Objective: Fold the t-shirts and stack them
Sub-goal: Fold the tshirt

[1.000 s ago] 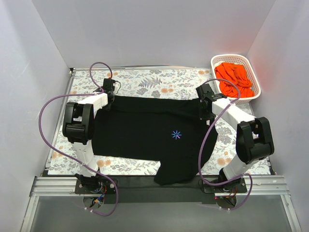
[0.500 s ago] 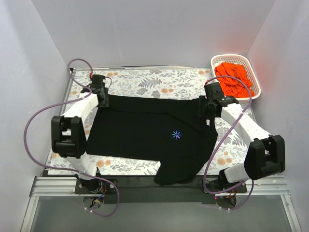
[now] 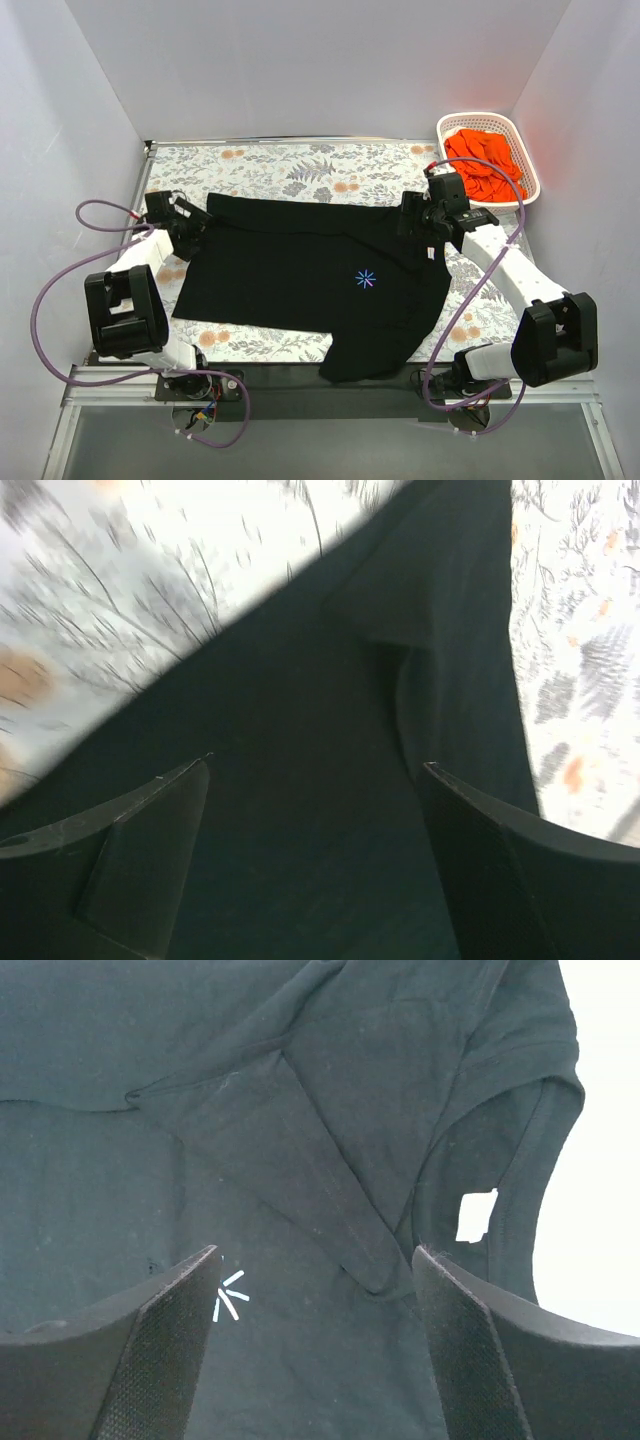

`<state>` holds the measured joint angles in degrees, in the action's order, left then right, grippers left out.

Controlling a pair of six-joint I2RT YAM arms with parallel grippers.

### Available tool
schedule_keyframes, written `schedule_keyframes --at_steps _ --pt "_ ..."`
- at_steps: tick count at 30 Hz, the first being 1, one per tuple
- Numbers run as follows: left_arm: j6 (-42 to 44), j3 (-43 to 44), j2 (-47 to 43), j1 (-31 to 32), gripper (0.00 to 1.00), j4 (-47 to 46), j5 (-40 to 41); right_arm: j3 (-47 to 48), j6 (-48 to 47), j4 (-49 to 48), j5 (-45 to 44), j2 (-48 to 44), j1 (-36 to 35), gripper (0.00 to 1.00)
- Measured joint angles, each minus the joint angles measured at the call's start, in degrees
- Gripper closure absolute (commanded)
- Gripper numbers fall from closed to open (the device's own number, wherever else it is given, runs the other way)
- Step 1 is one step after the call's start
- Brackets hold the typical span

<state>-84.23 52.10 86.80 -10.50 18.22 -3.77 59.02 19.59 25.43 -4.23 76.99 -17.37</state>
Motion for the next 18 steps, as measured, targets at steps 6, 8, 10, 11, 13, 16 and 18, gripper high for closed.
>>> schedule_keyframes --at_steps 6,8,10,11,13,16,18 --pt "-11.1 -2.7 2.7 0.1 0.21 -7.0 -4.4 -1.8 1.5 -2.1 1.9 0.0 0.4 0.32" --pt "-13.2 -3.3 3.1 0.1 0.22 -9.6 -4.6 -1.8 1.6 -3.0 2.6 0.0 0.5 0.33" --pt "-14.9 -4.0 3.7 0.1 0.27 -12.6 -4.6 -1.8 1.5 -3.6 3.6 0.4 0.7 0.33" --pt "-15.8 -4.5 4.0 0.1 0.29 -14.4 -4.6 -1.8 1.4 -3.7 4.1 0.7 0.7 0.34" --pt "-17.4 -5.7 4.8 0.1 0.31 -18.1 -4.6 -1.8 1.1 -4.1 5.2 1.7 1.1 0.34" --pt "-19.3 -7.3 5.7 0.0 0.34 -21.6 -4.4 -1.8 1.0 -4.4 7.2 3.5 2.0 0.34" --pt "-20.0 -7.4 6.8 0.1 0.35 -23.2 -4.2 -1.8 1.1 -4.7 8.2 4.0 2.4 0.35"
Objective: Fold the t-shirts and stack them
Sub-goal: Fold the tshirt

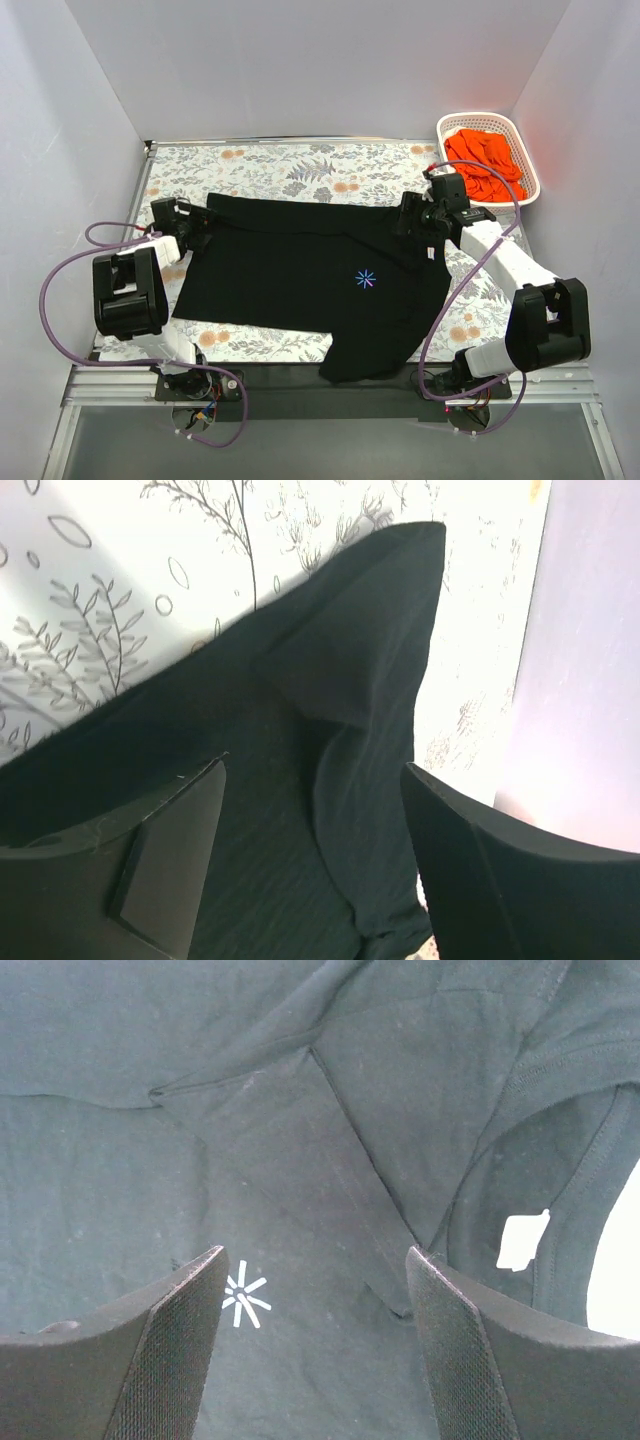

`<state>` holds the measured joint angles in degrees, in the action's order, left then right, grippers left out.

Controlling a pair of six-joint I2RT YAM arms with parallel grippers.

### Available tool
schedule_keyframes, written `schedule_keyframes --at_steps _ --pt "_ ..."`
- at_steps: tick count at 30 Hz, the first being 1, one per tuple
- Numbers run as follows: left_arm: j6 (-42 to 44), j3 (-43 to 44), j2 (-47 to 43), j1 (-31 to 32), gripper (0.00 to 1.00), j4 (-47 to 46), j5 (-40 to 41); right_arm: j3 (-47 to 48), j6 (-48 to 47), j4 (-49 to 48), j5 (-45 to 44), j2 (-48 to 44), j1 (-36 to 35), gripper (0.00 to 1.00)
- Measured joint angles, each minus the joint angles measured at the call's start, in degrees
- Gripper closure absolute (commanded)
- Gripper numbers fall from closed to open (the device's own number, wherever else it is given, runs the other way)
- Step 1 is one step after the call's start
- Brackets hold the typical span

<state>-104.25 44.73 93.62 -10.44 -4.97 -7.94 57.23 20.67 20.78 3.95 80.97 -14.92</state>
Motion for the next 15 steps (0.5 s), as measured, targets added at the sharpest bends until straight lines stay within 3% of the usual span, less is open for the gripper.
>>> schedule_keyframes --at_steps 15 --pt "-2.2 0.2 6.7 0.0 0.48 -8.0 1.1 0.0 0.1 -3.0 4.4 2.5 1.0 0.37"
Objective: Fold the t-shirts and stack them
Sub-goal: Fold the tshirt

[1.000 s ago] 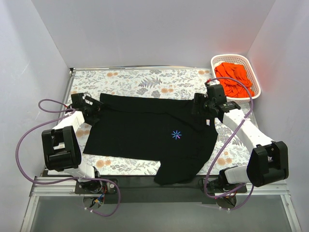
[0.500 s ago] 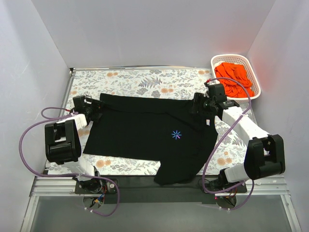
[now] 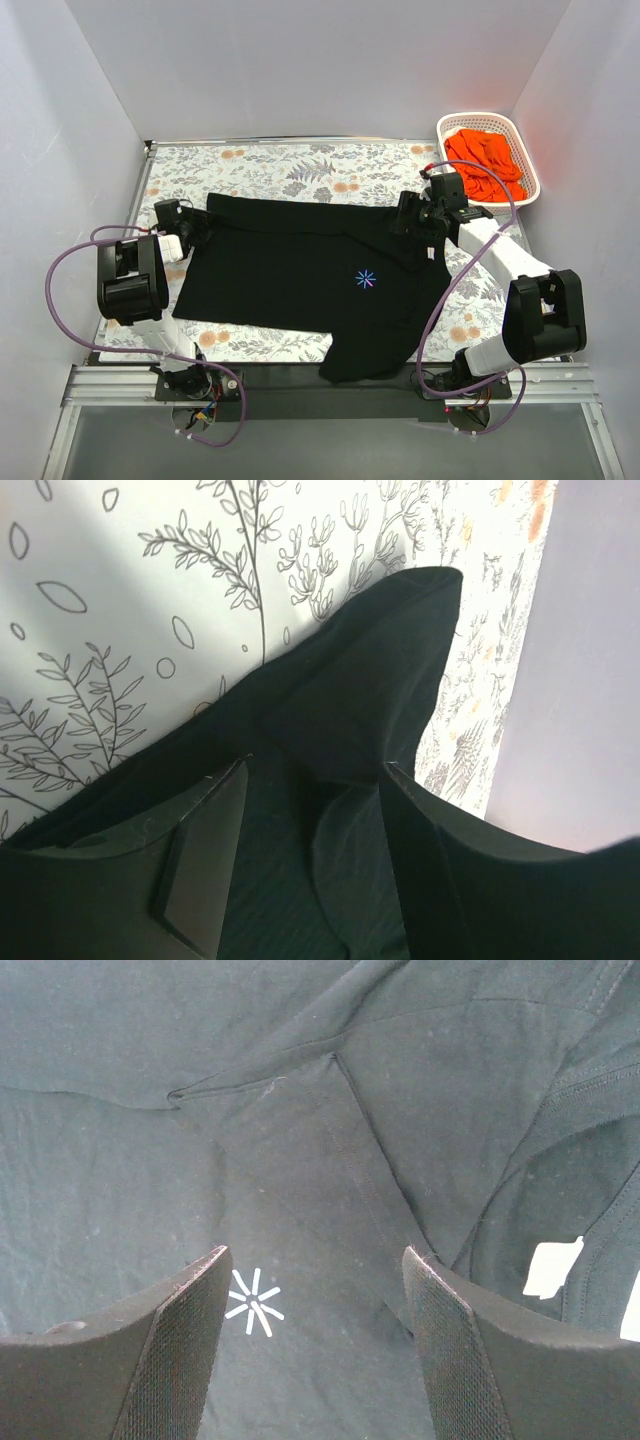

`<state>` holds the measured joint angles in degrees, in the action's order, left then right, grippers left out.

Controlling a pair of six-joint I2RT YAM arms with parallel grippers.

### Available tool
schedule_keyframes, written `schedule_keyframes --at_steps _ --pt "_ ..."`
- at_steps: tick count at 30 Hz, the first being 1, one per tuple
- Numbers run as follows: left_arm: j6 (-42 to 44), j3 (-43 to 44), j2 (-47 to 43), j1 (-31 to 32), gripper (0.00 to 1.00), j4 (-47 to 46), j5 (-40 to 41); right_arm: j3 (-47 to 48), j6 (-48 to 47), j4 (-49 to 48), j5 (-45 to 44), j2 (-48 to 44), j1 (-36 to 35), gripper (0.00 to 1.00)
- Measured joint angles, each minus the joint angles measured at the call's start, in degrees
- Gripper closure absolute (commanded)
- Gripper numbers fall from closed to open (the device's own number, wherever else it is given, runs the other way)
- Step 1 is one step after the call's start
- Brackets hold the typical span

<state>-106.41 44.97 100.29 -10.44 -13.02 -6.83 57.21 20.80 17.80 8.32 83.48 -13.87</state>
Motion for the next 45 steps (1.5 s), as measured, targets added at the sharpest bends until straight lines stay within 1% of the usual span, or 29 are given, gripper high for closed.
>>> schedule_keyframes --at_steps 5,9,11,15,18,22,24,35,38,39,42,43,45 --pt "-0.5 0.5 1.0 0.0 0.51 -1.5 0.0 0.0 0.0 0.0 0.1 0.2 0.4 0.37" --pt "-0.6 1.3 2.4 0.0 0.55 -3.0 0.2 0.0 0.0 0.0 0.3 0.2 0.7 0.37" --pt "-0.5 1.4 2.8 0.0 0.59 -3.4 0.2 0.0 -0.1 0.0 0.3 0.2 0.8 0.37" --pt "-0.1 1.9 3.2 0.0 0.70 -3.8 0.5 0.0 -0.1 0.0 0.3 0.2 1.2 0.37" --pt "0.6 1.9 3.2 0.0 0.73 -4.2 0.7 0.0 -0.2 0.0 0.3 0.1 1.3 0.37" --pt "2.8 1.9 3.0 0.0 0.82 -4.0 1.5 0.0 -0.2 0.0 0.3 0.0 1.5 0.38" --pt "4.2 1.9 2.4 0.0 0.82 -3.5 2.0 0.0 -0.2 0.0 0.3 -0.1 1.6 0.38" --pt "13.0 1.8 -1.1 0.3 0.83 -0.6 7.8 0.0 -0.2 0.0 0.2 -0.2 2.0 0.39" --pt "14.6 1.5 -1.1 0.5 0.80 0.7 9.2 0.0 -0.2 0.0 -0.3 -0.2 2.1 0.39" --pt "15.1 1.5 -1.1 0.5 0.74 1.5 9.6 0.0 -0.2 0.0 -0.5 -0.2 2.1 0.39" --pt "16.5 1.6 -1.9 0.8 0.64 5.0 10.9 0.0 -0.5 0.0 -1.4 -0.2 2.2 0.39" --pt "17.0 1.9 -2.4 0.8 0.57 6.6 11.2 0.0 -0.7 0.0 -1.8 -0.2 2.3 0.39" --pt "18.6 3.1 -3.7 1.0 0.53 10.3 11.9 0.0 -1.2 0.0 -2.9 -0.2 2.3 0.39"
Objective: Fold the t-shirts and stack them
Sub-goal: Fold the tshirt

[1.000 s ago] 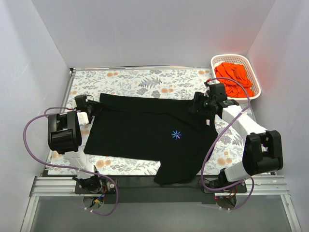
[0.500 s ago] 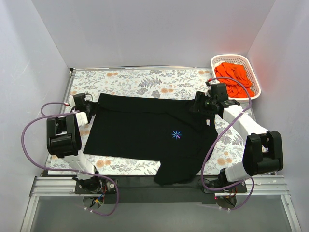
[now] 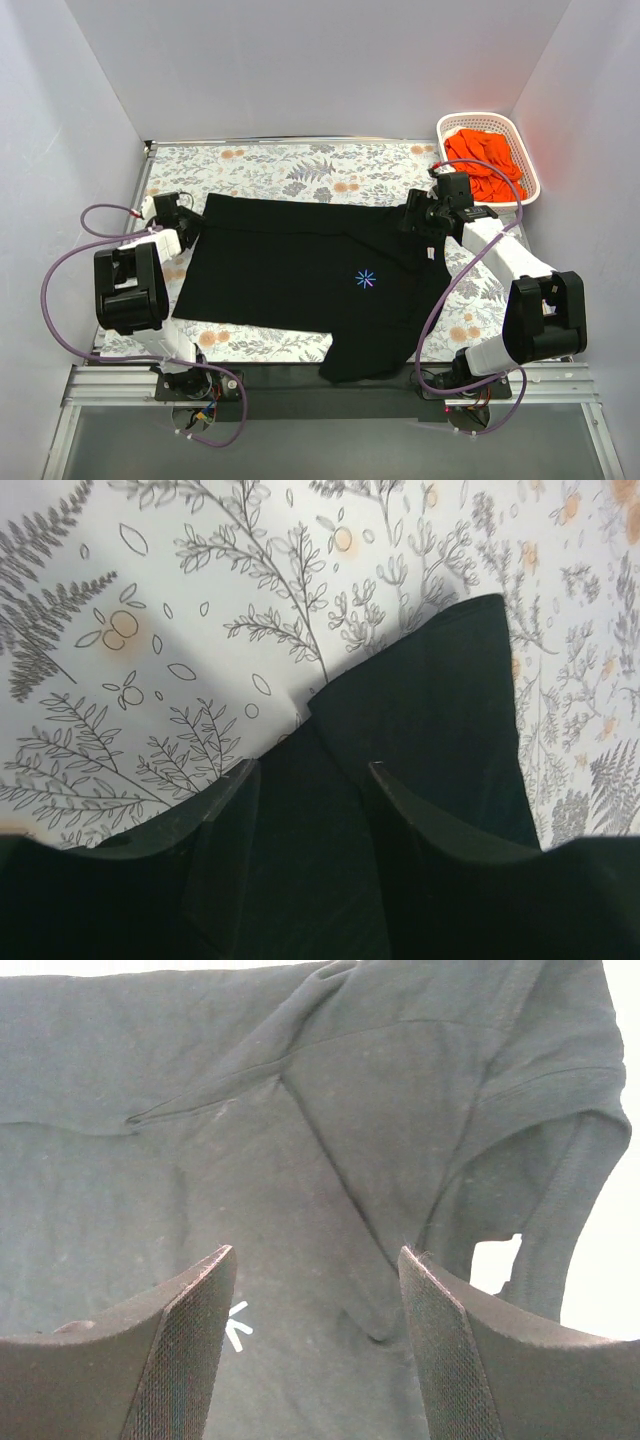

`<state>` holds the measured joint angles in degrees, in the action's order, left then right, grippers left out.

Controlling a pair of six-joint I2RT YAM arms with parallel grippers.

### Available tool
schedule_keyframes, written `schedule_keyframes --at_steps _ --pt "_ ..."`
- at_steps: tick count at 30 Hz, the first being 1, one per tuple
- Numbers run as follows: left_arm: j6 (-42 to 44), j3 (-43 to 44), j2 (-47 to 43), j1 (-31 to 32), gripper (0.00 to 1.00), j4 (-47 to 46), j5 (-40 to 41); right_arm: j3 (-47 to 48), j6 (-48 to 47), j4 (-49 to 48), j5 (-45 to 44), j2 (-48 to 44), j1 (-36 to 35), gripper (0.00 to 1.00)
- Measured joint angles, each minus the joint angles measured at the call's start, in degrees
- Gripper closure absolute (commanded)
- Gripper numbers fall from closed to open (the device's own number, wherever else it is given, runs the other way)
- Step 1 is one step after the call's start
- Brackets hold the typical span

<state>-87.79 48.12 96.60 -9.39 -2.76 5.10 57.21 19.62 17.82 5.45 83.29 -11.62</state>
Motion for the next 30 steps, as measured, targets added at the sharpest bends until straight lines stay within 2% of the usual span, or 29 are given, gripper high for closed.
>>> schedule_keyframes --at_steps 1,6,12,21,30 --pt "0.9 0.9 -0.7 0.2 0.50 1.9 0.5 0.0 -0.2 0.0 -0.5 0.0 0.0 0.39" --pt "5.5 4.9 -4.0 3.8 0.49 7.0 2.5 0.0 -0.6 0.1 -2.8 0.5 0.0 0.41" --pt "6.5 3.3 -4.8 9.1 0.49 9.3 2.6 0.6 -1.1 0.6 -5.2 4.0 0.3 0.46" --pt "3.1 -0.1 -2.9 7.6 0.53 11.9 3.1 4.2 -1.5 1.3 -6.8 9.0 0.4 0.50" --pt "-1.8 -3.8 -5.6 2.0 0.57 11.3 1.3 10.8 -2.1 1.7 -6.8 15.1 0.4 0.50"
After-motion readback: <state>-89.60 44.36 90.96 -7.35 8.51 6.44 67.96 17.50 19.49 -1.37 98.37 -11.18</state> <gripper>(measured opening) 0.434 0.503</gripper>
